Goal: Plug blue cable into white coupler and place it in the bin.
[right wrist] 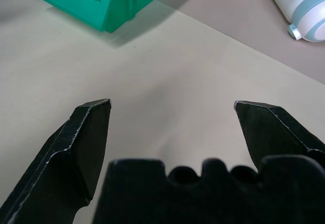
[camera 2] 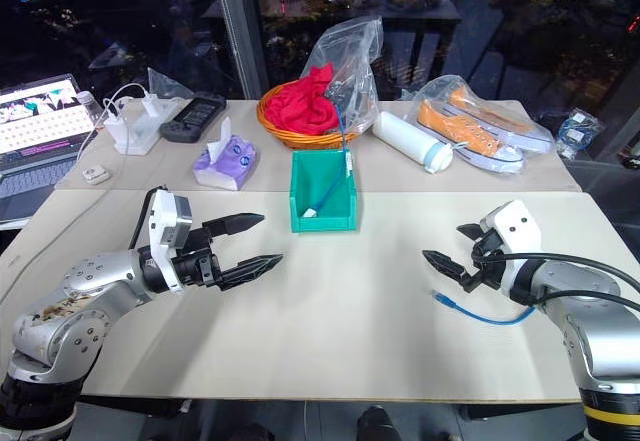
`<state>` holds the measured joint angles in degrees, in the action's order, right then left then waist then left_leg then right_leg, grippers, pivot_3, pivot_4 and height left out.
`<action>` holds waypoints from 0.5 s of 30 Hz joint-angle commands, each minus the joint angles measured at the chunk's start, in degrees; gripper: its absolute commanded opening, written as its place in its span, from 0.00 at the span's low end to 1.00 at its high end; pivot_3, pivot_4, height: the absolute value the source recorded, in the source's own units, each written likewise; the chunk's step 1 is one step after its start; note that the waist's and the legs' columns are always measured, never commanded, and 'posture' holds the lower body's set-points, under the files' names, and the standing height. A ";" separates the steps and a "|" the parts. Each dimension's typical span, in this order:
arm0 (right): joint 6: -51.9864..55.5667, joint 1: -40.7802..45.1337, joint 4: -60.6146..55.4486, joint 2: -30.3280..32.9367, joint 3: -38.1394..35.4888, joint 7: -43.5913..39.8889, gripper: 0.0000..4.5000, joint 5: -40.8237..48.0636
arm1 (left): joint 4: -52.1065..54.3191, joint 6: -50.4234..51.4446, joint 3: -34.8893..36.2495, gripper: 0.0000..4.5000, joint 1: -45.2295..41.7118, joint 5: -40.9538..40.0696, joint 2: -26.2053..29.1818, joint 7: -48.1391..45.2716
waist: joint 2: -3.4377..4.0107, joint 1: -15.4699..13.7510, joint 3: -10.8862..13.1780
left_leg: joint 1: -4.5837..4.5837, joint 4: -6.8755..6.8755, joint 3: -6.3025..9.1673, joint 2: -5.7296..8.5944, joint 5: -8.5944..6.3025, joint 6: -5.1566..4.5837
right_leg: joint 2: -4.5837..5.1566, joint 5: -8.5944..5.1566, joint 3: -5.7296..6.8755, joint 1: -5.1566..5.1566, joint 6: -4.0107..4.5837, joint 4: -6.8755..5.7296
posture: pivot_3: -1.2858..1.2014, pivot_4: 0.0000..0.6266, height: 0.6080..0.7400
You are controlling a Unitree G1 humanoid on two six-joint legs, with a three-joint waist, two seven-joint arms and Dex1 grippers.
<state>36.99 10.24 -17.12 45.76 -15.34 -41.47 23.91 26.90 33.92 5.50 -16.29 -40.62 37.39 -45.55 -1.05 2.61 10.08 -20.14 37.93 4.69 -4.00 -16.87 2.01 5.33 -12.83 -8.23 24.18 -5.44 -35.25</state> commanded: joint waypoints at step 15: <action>-2.25 -7.78 1.60 21.14 6.84 -16.06 1.00 -6.97 | 3.76 2.68 -0.28 0.99 1.33 -2.39 4.81 -4.36 | 0.01 0.02 0.03 | -0.04 0.00 0.02 0.04 -0.04 -0.06 | 0.07 0.02 0.07 -0.02 -0.03 0.13 | 0.52 0.24 0.86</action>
<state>36.32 1.99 -16.03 66.26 -9.78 -57.99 19.09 28.54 36.63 4.54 -15.09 -42.18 42.26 -50.12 -1.04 2.63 10.12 -20.19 37.94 4.71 -3.97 -16.90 1.95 5.40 -12.81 -8.16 24.16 -5.47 -35.11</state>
